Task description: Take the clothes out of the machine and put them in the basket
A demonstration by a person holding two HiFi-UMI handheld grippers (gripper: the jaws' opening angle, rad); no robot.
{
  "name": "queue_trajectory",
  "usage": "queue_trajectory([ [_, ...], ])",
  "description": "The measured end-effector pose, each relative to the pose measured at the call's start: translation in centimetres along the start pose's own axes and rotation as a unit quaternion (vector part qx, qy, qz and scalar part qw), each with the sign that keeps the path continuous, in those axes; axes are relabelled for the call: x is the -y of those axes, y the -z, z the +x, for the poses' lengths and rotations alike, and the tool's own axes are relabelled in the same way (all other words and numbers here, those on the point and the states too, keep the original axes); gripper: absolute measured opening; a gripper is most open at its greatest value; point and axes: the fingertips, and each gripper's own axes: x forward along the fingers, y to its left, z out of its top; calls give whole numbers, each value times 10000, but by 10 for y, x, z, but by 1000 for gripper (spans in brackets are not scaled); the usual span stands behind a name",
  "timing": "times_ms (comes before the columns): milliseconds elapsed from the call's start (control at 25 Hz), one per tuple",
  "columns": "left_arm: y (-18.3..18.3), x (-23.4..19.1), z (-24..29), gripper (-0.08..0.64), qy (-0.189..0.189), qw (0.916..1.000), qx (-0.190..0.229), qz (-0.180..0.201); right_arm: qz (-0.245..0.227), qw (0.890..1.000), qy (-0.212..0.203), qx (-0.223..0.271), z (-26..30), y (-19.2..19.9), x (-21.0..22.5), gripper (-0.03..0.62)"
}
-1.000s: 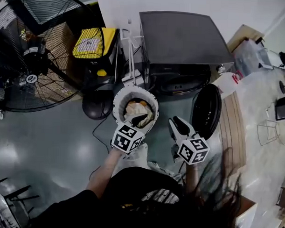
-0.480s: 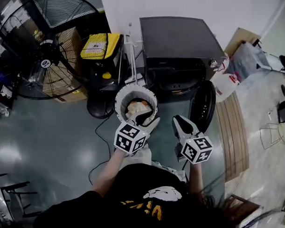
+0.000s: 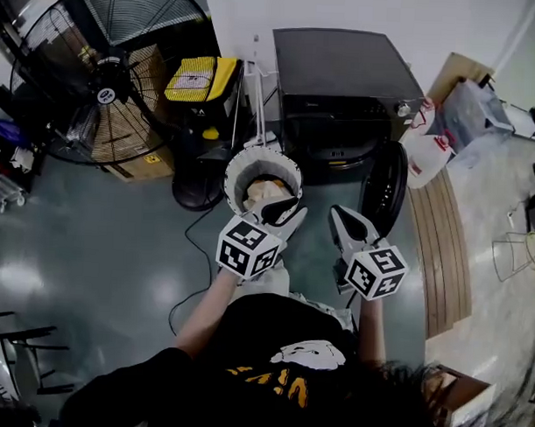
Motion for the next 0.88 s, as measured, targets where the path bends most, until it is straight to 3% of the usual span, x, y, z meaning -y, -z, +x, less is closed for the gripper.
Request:
queue_trajectory([
  [200, 9, 8, -16, 78, -18, 10000, -22, 36, -265, 9996, -81, -11, -7, 6, -20, 11],
  [880, 14, 16, -51, 20, -53, 9999, 71, 145, -457, 9985, -303, -9, -8, 16, -60, 12],
])
